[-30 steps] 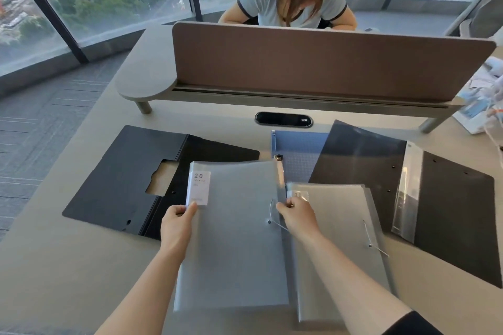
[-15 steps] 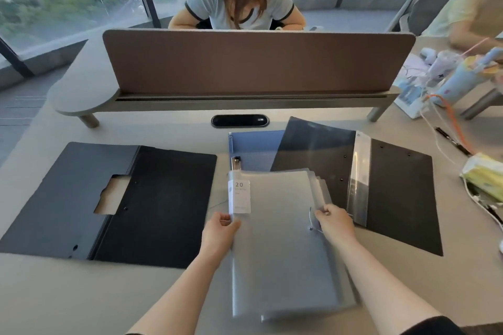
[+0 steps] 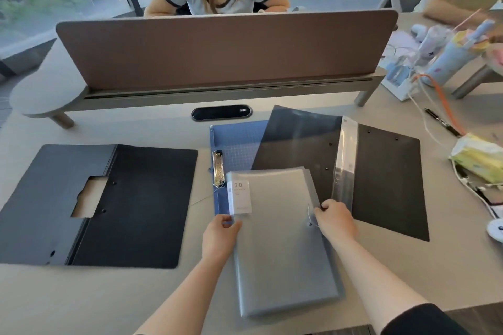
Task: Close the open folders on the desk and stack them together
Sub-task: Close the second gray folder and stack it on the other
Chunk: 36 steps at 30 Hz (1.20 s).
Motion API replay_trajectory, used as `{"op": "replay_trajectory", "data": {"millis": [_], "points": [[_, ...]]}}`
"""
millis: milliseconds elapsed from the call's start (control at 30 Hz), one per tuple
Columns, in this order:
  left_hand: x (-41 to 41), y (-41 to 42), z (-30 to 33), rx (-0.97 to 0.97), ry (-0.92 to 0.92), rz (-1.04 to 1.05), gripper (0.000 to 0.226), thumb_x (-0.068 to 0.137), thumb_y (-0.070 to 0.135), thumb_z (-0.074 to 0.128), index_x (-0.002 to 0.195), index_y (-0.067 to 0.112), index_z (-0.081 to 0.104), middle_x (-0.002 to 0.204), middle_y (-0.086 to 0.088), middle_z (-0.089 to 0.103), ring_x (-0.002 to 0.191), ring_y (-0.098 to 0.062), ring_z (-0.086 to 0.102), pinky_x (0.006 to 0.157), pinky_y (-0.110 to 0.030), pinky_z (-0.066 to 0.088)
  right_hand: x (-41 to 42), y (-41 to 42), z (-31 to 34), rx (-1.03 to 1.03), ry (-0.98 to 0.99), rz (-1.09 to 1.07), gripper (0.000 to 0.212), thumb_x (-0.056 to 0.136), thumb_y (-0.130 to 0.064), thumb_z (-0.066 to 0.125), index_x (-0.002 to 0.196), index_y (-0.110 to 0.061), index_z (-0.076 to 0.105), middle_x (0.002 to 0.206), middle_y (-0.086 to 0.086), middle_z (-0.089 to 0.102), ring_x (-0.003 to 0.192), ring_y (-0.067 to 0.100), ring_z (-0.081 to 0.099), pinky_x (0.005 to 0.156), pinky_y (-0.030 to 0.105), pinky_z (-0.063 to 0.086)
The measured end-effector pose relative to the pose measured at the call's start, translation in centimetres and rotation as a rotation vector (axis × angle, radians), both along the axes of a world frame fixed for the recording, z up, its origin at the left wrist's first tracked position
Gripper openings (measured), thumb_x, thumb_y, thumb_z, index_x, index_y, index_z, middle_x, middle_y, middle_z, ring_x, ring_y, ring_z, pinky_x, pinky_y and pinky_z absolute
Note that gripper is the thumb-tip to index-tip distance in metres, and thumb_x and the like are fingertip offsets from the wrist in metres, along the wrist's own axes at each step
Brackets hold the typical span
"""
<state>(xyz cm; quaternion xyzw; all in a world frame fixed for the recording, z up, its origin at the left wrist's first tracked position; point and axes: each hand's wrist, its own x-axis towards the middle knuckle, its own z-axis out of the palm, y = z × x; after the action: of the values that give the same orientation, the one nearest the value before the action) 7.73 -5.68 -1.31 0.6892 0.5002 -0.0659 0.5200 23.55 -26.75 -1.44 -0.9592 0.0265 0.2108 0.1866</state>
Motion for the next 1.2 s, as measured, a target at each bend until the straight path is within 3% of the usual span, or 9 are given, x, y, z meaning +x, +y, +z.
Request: {"op": "replay_trajectory", "data": {"millis": [267, 400, 500, 633, 900, 1067, 1200], "points": [[0.6, -0.7, -0.3, -0.046, 0.018, 0.123, 0.034, 0.088, 0.031, 0.068, 0.117, 0.014, 0.063, 0.110, -0.004, 0.068, 0.101, -0.026, 0.065, 0.091, -0.040, 0.054, 0.2, 0.5, 0.3, 0.014, 0.104, -0.045, 0.019, 0.085, -0.028, 0.056, 0.080, -0.013, 0.067, 0.080, 0.005, 0.067, 0.075, 0.027, 0.063, 0.062, 0.030, 0.048], [0.5, -0.2, -0.8, -0.135, -0.001, 0.197, 0.031, 0.083, 0.031, 0.074, 0.104, 0.009, 0.069, 0.101, -0.009, 0.073, 0.095, -0.029, 0.069, 0.091, -0.046, 0.057, 0.4, 0.4, 0.0, 0.097, 0.191, -0.091, 0.016, 0.077, -0.017, 0.059, 0.063, -0.011, 0.063, 0.073, 0.010, 0.067, 0.077, 0.033, 0.068, 0.063, 0.031, 0.050], [0.0, 0.5, -0.6, -0.157, -0.014, 0.241, 0.024, 0.081, 0.031, 0.076, 0.091, 0.010, 0.072, 0.092, -0.015, 0.076, 0.085, -0.031, 0.072, 0.085, -0.049, 0.059, -0.2, 0.8, -0.5, 0.137, 0.223, -0.085, 0.016, 0.076, -0.016, 0.061, 0.060, -0.014, 0.060, 0.066, 0.009, 0.064, 0.070, 0.030, 0.067, 0.059, 0.028, 0.044], [-1.6, 2.8, 0.3, -0.079, -0.021, 0.271, 0.030, 0.081, 0.031, 0.077, 0.100, 0.009, 0.069, 0.091, -0.009, 0.073, 0.082, -0.027, 0.071, 0.073, -0.040, 0.059, -1.9, 2.7, -0.9, 0.179, 0.244, -0.011, 0.015, 0.073, -0.017, 0.063, 0.059, -0.018, 0.058, 0.060, 0.010, 0.058, 0.056, 0.026, 0.056, 0.057, 0.031, 0.042], [-5.1, 8.1, 2.3, 0.082, 0.019, 0.302, 0.031, 0.079, 0.028, 0.073, 0.103, 0.012, 0.060, 0.103, -0.013, 0.066, 0.079, -0.026, 0.068, 0.061, -0.034, 0.053, -5.5, 8.9, -0.6, 0.247, 0.293, 0.159, 0.021, 0.079, -0.018, 0.065, 0.065, -0.020, 0.050, 0.068, -0.001, 0.059, 0.066, 0.022, 0.054, 0.057, 0.029, 0.037], [-6.3, 9.8, 1.6, 0.134, 0.107, 0.286, 0.052, 0.064, 0.047, 0.065, 0.106, 0.016, 0.061, 0.107, -0.010, 0.062, 0.088, -0.028, 0.066, 0.077, -0.047, 0.058, -6.9, 10.9, -0.6, 0.189, 0.234, 0.256, 0.017, 0.083, -0.025, 0.064, 0.076, -0.022, 0.049, 0.079, -0.004, 0.060, 0.073, 0.020, 0.054, 0.057, 0.030, 0.037], [-6.7, 10.1, 1.1, 0.153, 0.150, 0.261, 0.055, 0.073, 0.044, 0.067, 0.118, 0.013, 0.060, 0.112, -0.011, 0.057, 0.100, -0.033, 0.059, 0.087, -0.050, 0.054, -7.5, 11.2, -0.6, 0.130, 0.174, 0.305, 0.021, 0.085, -0.033, 0.062, 0.077, -0.027, 0.043, 0.077, -0.007, 0.059, 0.071, 0.018, 0.054, 0.056, 0.030, 0.038]]}}
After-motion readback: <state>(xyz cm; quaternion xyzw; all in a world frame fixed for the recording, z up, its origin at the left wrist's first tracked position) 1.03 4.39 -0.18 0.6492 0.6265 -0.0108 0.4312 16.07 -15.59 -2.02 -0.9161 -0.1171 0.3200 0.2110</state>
